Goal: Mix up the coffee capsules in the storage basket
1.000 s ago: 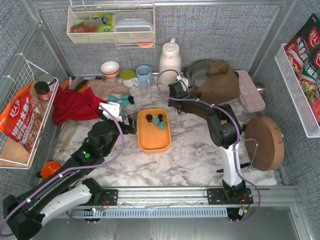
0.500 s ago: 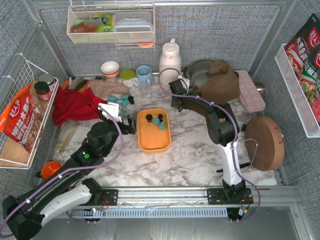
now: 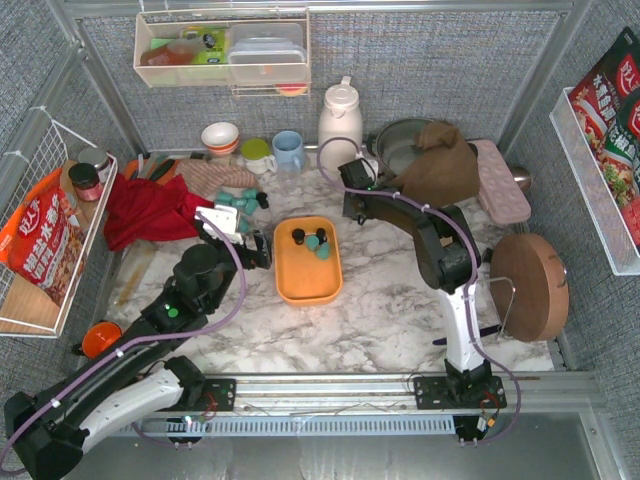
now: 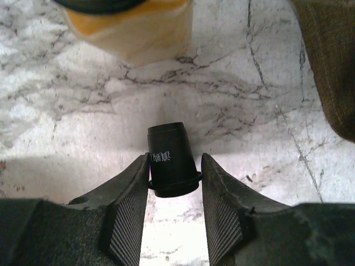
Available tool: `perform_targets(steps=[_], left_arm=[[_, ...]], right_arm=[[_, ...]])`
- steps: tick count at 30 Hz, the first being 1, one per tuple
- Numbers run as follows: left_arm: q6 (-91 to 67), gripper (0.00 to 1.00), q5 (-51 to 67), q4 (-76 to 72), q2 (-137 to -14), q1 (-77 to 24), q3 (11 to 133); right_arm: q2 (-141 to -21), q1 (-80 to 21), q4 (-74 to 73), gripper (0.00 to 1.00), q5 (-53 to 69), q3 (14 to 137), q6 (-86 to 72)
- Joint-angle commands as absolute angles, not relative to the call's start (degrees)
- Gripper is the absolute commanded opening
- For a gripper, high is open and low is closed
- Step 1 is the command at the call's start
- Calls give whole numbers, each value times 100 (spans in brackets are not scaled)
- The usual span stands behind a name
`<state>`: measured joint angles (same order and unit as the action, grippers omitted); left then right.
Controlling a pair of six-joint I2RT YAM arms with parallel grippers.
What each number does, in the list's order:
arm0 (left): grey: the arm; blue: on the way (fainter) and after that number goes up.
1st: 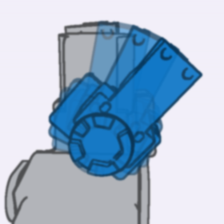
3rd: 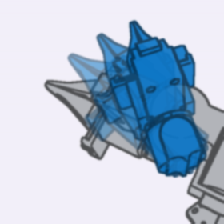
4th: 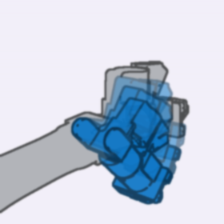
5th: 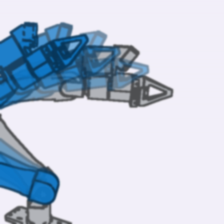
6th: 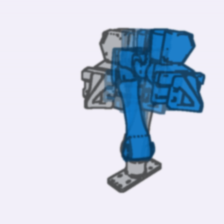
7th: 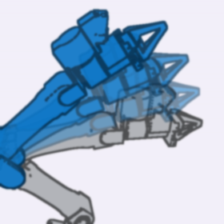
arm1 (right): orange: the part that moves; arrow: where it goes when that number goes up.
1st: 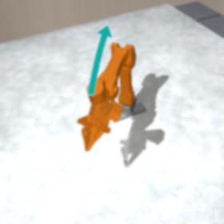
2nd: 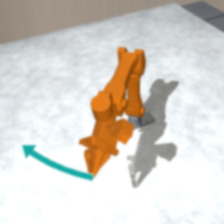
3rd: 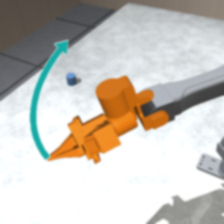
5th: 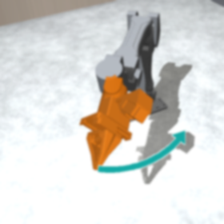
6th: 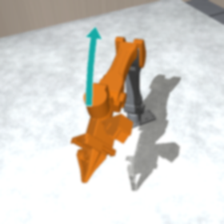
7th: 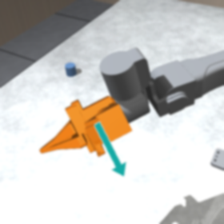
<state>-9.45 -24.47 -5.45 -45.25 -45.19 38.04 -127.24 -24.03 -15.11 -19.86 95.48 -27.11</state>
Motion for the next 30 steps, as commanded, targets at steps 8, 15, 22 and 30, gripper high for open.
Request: perform_targets(steps=[8, 15, 22, 30], left_arm=[[-839, 99, -2410, -694, -4584, -4515, 3747], [-270, 99, -1122, -1008, -4936, -4512, 3539], [461, 99, 460, -2118, -5159, -4509, 2806], [1517, 99, 1798, -3452, -5319, -4511, 2166]], right_arm=[[-11530, -2462, -915, 33, -1510, 8502, -1833], [-9983, -2638, -470, 33, -1104, 7033, -1261], [-8242, -2962, -322, 33, -739, 5469, -635], [-6680, -3015, -83, 33, 317, 4385, -475]])
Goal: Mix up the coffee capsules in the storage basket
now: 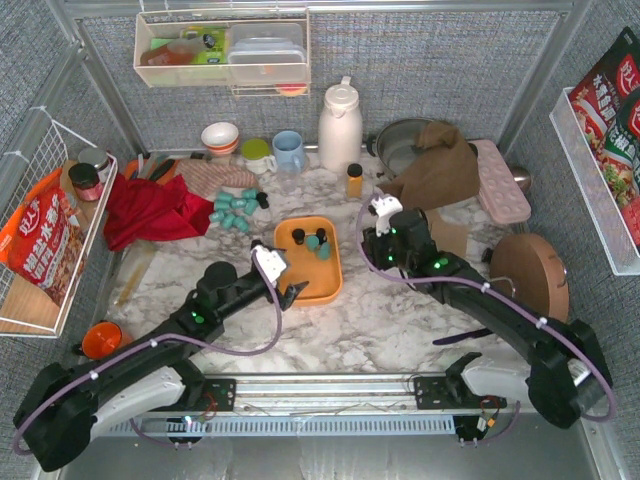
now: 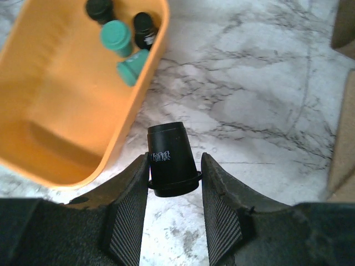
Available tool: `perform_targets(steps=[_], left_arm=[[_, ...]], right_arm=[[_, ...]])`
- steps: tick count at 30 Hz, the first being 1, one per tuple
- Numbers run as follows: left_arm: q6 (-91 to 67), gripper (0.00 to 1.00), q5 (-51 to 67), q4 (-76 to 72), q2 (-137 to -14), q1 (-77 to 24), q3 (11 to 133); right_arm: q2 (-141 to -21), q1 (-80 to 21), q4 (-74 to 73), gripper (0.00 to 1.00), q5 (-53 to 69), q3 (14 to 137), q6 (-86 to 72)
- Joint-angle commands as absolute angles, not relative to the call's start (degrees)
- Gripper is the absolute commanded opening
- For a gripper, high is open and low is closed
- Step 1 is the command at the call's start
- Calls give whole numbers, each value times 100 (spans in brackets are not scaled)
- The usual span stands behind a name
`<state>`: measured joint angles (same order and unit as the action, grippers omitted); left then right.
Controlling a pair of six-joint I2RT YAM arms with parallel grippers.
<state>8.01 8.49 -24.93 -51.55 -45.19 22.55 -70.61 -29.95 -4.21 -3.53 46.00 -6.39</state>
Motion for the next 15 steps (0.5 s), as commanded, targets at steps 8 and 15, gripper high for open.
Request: perform_targets(steps=[8, 15], left_arm=[[2876, 87, 2225, -4042, -6448, -4558, 2451], [4180, 74, 1759, -4336, -7349, -4936, 2886]], right_arm=[[-6286, -3041, 2, 33, 1523, 4351, -466], [-6050, -3074, -192, 33, 2429, 4425, -450]])
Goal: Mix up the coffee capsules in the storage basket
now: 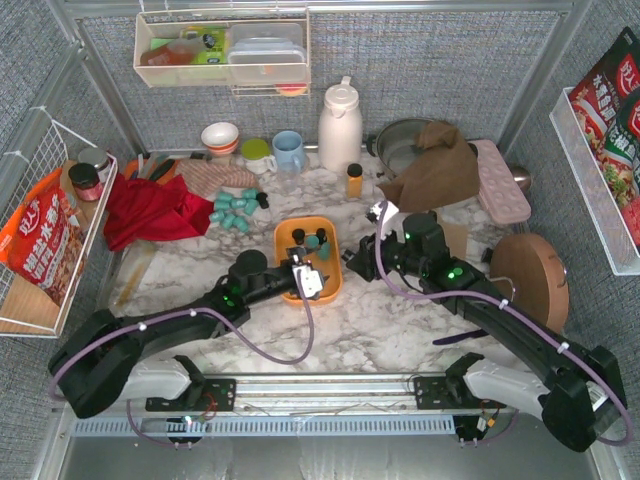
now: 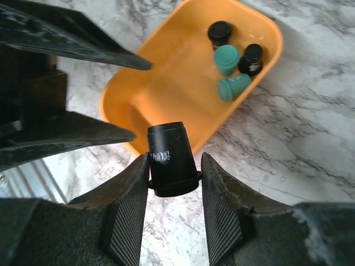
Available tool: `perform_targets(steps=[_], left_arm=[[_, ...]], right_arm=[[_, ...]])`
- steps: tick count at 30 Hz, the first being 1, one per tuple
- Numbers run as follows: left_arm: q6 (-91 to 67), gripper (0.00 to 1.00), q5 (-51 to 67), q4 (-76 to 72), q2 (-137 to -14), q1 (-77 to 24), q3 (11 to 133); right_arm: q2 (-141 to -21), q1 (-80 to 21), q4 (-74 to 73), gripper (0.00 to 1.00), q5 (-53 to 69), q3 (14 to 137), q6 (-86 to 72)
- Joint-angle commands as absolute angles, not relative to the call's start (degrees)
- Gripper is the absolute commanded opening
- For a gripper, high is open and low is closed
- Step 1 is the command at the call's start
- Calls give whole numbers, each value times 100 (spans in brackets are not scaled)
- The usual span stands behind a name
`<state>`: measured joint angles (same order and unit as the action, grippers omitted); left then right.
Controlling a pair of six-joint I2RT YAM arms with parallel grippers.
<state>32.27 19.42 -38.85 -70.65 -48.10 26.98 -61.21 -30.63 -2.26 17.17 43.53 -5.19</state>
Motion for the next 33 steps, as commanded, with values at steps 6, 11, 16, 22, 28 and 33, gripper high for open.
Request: perform_targets(steps=[6, 11, 16, 22, 28, 33], left_arm=[[4624, 70, 1469, -4591, -7619, -5092, 2967], [4985, 63, 1406, -4759, -7589, -5274, 2798], [5201, 60, 1477, -4873, -7489, -5412, 2642], [5364, 59, 1428, -4878, -7414, -5564, 2529], [5429, 58, 1404, -4880, -7477, -5598, 2505], [5487, 58, 1367, -4897, -7519, -5607, 2522]], right_arm=[[-6118, -3116, -373, 33, 2865, 4571, -440], [-6278, -3146, -503, 33, 2967, 4666, -405], [-6543, -3157, -745, 34, 2925, 4843, -362], [-6764, -3164, -961, 34, 2950, 4983, -326], [-6978, -3203, -1185, 34, 3118, 5142, -288], [-7104, -3243, -1357, 33, 3165, 5236, -224]])
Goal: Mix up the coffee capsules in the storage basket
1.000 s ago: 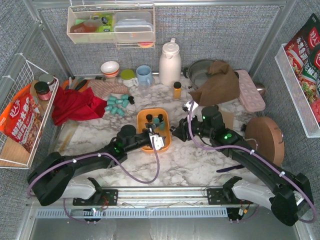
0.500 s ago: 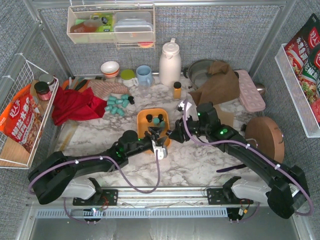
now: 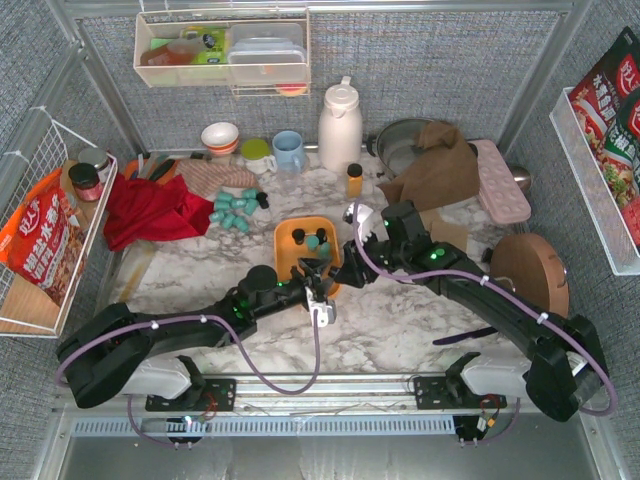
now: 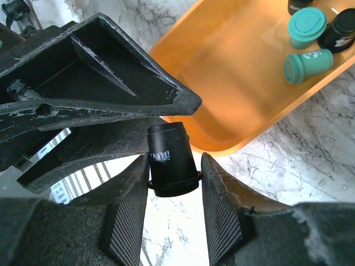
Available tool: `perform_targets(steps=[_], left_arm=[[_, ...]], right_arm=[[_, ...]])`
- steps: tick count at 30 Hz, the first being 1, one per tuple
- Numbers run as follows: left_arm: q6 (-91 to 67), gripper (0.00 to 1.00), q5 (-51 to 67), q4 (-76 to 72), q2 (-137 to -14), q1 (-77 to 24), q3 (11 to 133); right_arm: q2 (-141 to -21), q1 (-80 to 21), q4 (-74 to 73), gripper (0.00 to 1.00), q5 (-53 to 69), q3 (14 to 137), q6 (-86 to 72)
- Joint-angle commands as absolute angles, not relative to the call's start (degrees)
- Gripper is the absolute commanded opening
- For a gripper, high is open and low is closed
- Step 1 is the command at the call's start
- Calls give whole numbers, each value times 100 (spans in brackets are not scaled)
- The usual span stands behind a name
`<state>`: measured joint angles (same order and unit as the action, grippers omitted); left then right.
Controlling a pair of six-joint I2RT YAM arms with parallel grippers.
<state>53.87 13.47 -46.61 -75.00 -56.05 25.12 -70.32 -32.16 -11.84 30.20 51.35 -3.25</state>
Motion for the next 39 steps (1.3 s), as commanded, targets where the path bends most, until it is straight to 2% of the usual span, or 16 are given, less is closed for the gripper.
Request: perform_targets(steps=[1, 15, 19, 23, 26, 30, 34, 39], left_arm=[[5486, 58, 1395, -4896, -7515, -5607, 2522], [5535, 49, 1525, -4838, -7638, -5721, 2540], [5591, 45, 1450, -4800, -7656, -5725, 2536], [5609, 38, 1390, -4799, -7647, -5730, 2514], [5604, 35, 1348, -4799, -7638, -5730, 2497], [5528, 34, 1238, -4847, -7621, -5730, 2430], [5055, 33, 858, -5084, -7546, -5730, 2250], [4181, 33, 209, -5475, -7515, -5730, 1999]], right_arm=[[-7118, -3247, -1376, 34, 3166, 5253, -226], [-7206, -3278, -1444, 35, 3195, 5299, -190], [-7199, -3282, -1459, 38, 3190, 5309, -176], [-7198, -3287, -1497, 47, 3193, 5316, -154], [-7207, -3283, -1549, 63, 3199, 5339, -128], [-7162, -3285, -1543, 76, 3143, 5320, -119], [-6987, -3286, -1448, 83, 2768, 5230, -147], [-6607, -3287, -1157, 85, 1851, 5001, -255]])
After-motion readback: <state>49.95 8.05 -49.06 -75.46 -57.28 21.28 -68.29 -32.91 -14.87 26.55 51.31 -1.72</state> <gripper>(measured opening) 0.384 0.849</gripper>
